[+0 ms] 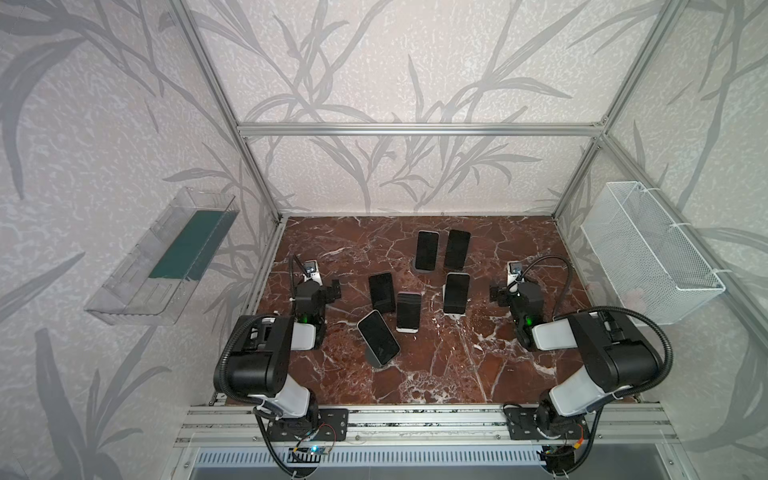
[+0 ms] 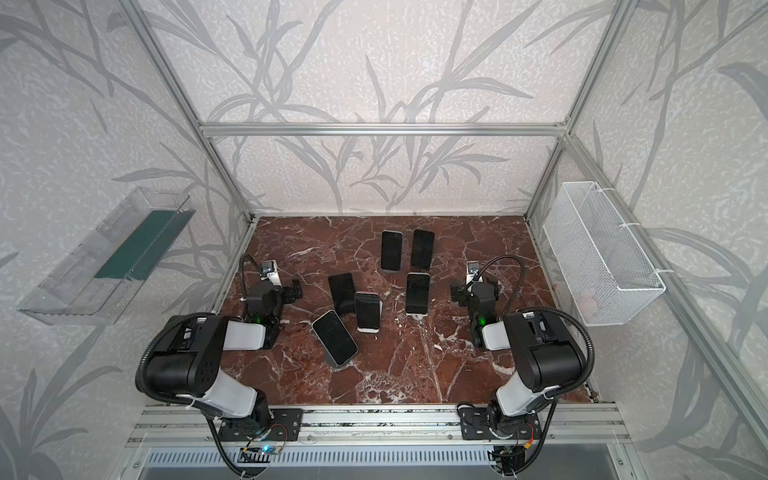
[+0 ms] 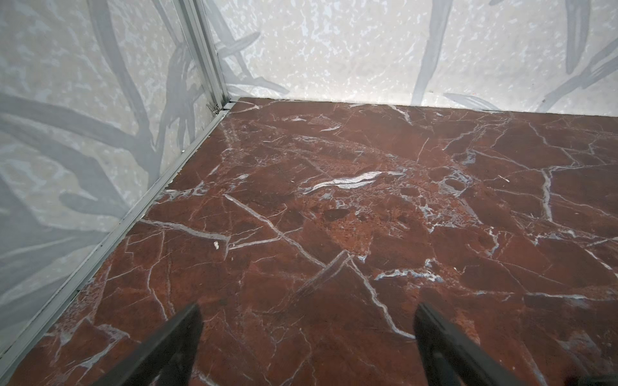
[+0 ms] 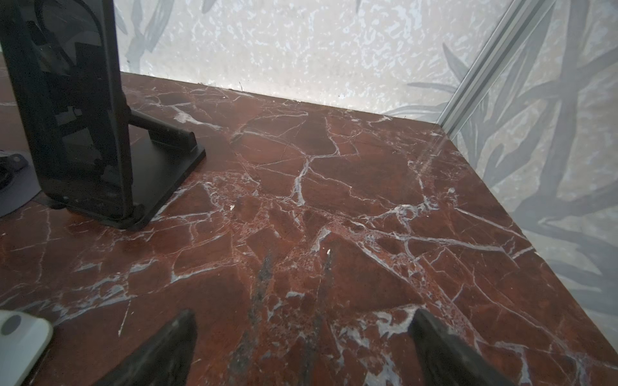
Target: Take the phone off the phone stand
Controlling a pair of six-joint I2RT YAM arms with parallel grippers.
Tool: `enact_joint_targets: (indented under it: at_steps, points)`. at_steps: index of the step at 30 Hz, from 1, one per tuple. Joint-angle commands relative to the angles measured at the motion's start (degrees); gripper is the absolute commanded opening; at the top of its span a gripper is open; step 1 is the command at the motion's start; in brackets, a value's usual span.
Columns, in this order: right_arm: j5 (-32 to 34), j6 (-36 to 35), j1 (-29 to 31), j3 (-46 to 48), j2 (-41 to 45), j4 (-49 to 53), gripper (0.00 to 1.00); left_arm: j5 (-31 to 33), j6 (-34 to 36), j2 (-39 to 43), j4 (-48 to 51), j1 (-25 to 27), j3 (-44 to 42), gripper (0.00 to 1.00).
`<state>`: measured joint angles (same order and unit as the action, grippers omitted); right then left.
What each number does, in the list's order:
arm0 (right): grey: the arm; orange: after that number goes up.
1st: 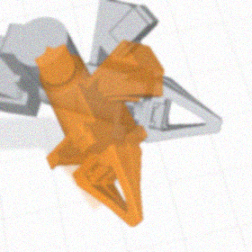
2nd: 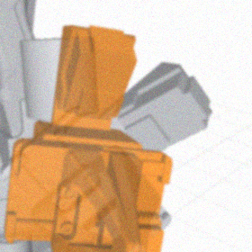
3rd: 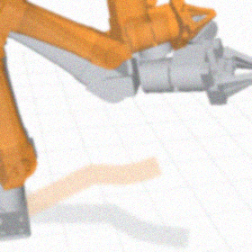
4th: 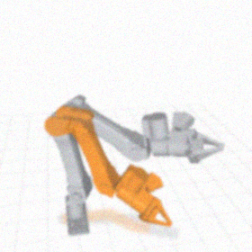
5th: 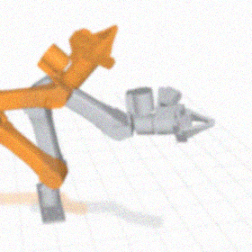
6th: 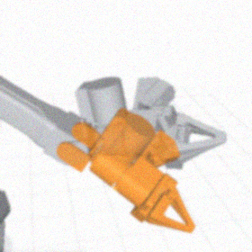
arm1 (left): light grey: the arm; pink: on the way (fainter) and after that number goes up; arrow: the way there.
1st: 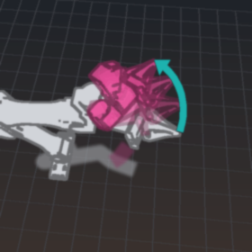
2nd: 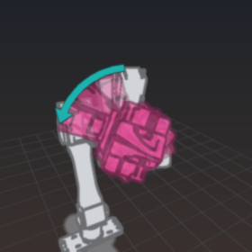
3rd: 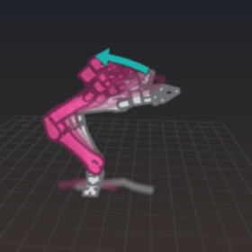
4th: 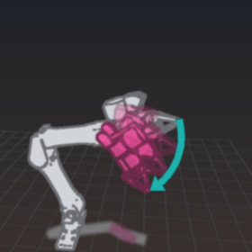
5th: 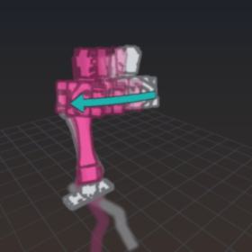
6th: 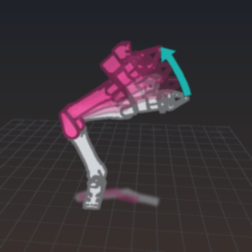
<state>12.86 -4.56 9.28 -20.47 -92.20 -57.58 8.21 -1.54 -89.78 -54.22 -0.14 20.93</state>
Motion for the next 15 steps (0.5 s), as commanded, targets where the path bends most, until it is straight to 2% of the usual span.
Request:
enact_joint_targets:
  at_steps: [1,8,15]
  points:
    - [-0.1,-0.3,0.0,0.0,0.6,-1.7,0.99,-0.5,0.2,0.0,0.1,-0.3,0.7,0.99]
    - [3.6,-1.8,1.9,1.2,0.0,-5.1,0.99,-0.6,0.2,0.0,0.1,-0.3,0.7,0.99]
    - [3.7,-1.9,2.0,1.2,-0.1,-5.2,0.99,-0.5,0.2,0.0,0.1,-0.3,0.7,0.99]
